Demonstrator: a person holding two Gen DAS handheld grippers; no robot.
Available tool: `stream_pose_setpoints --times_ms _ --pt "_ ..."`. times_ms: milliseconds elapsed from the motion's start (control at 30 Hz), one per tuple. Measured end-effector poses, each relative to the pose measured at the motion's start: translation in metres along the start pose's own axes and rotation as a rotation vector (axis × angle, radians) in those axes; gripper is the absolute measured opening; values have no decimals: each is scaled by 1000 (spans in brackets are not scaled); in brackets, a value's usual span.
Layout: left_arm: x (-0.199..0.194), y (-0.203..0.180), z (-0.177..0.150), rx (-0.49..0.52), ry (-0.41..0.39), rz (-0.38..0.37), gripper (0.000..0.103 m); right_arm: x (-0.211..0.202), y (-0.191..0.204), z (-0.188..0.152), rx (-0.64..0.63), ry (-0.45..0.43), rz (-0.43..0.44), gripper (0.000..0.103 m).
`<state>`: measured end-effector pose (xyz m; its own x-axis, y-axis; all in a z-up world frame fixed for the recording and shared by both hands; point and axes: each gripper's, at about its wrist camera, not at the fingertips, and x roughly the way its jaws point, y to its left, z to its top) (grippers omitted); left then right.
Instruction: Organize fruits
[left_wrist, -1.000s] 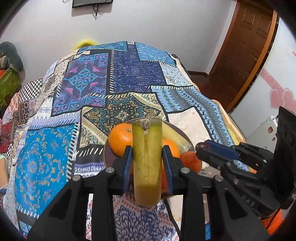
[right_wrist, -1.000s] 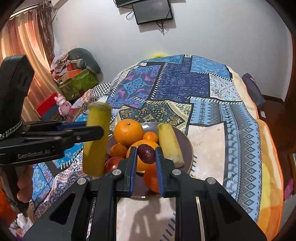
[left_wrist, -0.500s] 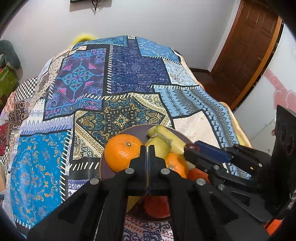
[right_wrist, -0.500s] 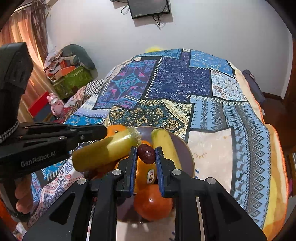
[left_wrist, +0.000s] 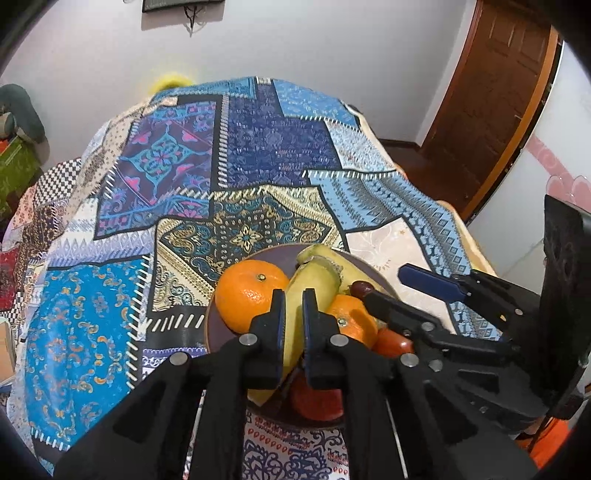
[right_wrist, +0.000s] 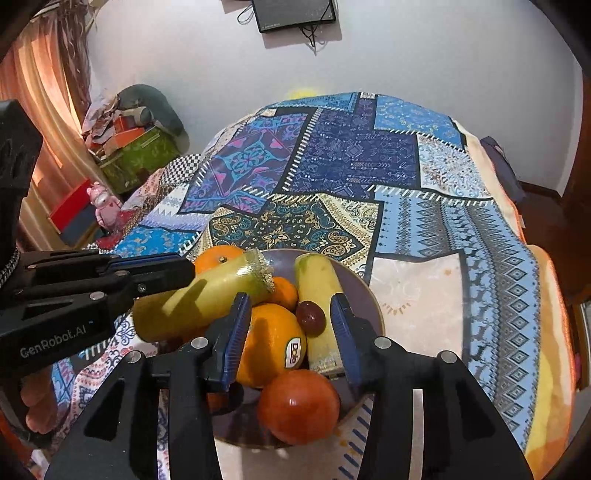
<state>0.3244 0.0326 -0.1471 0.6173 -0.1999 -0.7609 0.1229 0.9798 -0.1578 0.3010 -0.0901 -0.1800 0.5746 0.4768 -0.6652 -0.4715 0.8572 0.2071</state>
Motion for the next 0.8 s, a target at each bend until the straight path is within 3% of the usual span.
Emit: stream_pose_setpoints --times_ms 200,400,600,800 --pt "-59 -13 -4 6 -134 32 15 -58 7 12 -16 -110 5 41" --pt "-150 -35 -15 8 -341 58 26 -133 26 20 -48 -258 13 42" --pt "-231 -59 -37 23 -515 82 50 -205 55 11 -93 -391 11 45" --pt "-283 -78 -63 42 -602 95 67 -248 75 -8 -104 -465 15 54"
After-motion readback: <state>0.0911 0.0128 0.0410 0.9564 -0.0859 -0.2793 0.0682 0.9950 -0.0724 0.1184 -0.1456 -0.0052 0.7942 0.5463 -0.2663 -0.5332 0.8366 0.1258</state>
